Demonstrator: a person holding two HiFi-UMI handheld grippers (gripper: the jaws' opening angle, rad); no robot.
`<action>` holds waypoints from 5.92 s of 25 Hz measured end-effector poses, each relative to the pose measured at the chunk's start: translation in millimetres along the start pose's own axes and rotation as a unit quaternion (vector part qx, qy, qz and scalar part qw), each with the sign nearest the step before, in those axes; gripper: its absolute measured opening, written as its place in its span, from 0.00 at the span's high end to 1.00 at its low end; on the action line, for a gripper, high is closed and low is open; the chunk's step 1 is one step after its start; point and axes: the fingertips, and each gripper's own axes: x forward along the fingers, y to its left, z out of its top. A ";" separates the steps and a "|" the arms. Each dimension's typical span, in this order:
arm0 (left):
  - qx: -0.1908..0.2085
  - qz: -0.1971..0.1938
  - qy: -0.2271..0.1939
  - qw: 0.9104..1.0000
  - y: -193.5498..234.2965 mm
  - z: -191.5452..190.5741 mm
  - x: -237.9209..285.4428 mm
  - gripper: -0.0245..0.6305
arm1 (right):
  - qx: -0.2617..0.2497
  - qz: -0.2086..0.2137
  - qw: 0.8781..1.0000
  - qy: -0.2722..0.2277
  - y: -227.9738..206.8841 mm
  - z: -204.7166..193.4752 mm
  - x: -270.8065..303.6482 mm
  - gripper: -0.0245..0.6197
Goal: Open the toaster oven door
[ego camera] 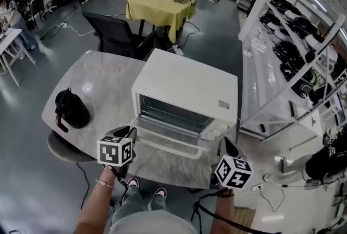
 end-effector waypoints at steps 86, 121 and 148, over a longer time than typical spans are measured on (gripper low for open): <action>-0.033 -0.005 0.118 0.992 23.3 -156.3 9.5 0.85 | -0.060 0.069 0.987 0.130 64.1 -79.7 68.0 0.95; -0.020 -0.026 0.166 0.986 32.3 -196.8 29.8 0.85 | -0.042 0.039 0.985 0.161 72.9 -114.7 74.4 0.95; -0.072 0.020 0.117 0.990 76.0 -143.4 -31.7 0.91 | -0.021 0.029 0.994 0.105 64.2 -56.1 57.6 0.95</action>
